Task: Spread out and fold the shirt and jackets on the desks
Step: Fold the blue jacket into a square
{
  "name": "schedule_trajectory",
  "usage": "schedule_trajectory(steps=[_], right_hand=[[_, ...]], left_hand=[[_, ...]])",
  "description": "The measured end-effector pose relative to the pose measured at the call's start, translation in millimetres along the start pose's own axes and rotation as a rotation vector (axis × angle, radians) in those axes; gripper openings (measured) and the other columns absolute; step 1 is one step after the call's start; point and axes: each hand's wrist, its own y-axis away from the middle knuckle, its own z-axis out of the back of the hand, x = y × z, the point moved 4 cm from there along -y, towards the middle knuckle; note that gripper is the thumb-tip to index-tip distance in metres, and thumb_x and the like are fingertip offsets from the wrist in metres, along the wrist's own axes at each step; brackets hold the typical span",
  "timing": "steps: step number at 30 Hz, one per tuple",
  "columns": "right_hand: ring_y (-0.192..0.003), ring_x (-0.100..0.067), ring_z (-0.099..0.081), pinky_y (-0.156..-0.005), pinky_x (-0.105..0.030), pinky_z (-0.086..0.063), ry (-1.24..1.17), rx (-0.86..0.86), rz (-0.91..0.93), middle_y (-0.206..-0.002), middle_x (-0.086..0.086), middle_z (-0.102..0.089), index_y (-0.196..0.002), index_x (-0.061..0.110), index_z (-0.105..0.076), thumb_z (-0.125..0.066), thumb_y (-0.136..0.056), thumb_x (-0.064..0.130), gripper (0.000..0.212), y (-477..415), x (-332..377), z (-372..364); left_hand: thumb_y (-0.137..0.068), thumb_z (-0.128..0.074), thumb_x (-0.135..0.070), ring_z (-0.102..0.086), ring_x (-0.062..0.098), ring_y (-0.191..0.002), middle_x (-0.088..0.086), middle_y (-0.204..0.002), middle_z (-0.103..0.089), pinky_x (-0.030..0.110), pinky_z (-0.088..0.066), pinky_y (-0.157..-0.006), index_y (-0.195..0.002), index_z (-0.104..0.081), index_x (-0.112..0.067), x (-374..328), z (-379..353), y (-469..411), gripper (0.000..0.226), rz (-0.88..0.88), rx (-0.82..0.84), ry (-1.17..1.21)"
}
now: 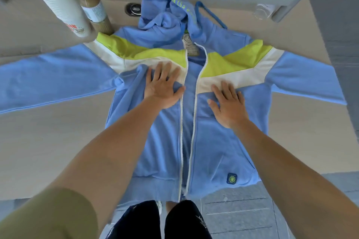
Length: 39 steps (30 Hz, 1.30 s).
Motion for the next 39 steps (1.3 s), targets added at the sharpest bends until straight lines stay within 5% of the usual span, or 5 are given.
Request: schedule_trajectory(steps=[7,14,21,35,39], right_hand=[[-0.153,-0.03,-0.012,-0.121,-0.053,-0.008,-0.014,-0.021,0.096,-0.166,-0.008,-0.014,-0.157,0.027,-0.026,-0.007,-0.09,0.066,0.08,98.6,26.6,-31.5],[-0.151,-0.021,0.023,-0.121,-0.05,0.013,-0.048,0.079,-0.035,-0.158,0.016,0.031,-0.15,0.05,0.017,-0.005,-0.083,0.081,0.077,137.4,8.4,-63.2],[-0.13,-0.03,-0.034,-0.107,-0.045,-0.024,-0.24,-0.13,-0.127,-0.133,-0.004,-0.044,-0.118,0.022,-0.058,-0.059,-0.088,0.063,0.05,124.0,46.7,-28.1],[-0.1,-0.035,-0.057,-0.072,-0.033,-0.044,-0.442,0.03,0.015,-0.098,-0.016,-0.062,-0.073,0.019,-0.053,-0.059,-0.087,0.021,0.015,103.7,58.5,-33.1],[-0.104,-0.037,-0.055,-0.076,-0.033,-0.043,-0.433,0.052,0.037,-0.105,-0.018,-0.062,-0.085,0.015,-0.057,-0.058,-0.08,0.03,0.016,111.9,59.9,-28.2]], left_hand=[[-0.088,-0.027,-0.058,-0.038,0.044,-0.131,0.02,-0.145,-0.041,0.055,-0.028,-0.11,-0.137,-0.05,-0.011,-11.9,-2.9,100.2,0.072,-0.012,-0.116,0.133],[-0.091,-0.016,-0.071,-0.002,0.036,-0.152,0.002,-0.167,-0.006,0.056,-0.001,-0.121,-0.159,-0.015,-0.03,30.3,-54.0,196.8,0.08,-0.04,-0.012,-0.037],[-0.084,-0.043,-0.063,-0.047,0.043,-0.115,0.02,-0.129,-0.049,0.053,-0.038,-0.096,-0.122,-0.058,-0.01,-15.2,-32.9,192.7,0.066,-0.014,-0.141,0.094],[-0.095,-0.051,-0.028,-0.059,0.039,-0.072,0.012,-0.076,-0.059,0.037,-0.04,-0.063,-0.074,-0.058,-0.007,-73.8,3.4,197.4,0.03,-0.008,-0.268,0.375],[-0.099,-0.045,-0.039,-0.056,0.038,-0.101,0.012,-0.102,-0.063,0.043,-0.044,-0.083,-0.097,-0.063,-0.011,-89.8,-12.4,203.5,0.034,0.029,-0.069,0.197]])
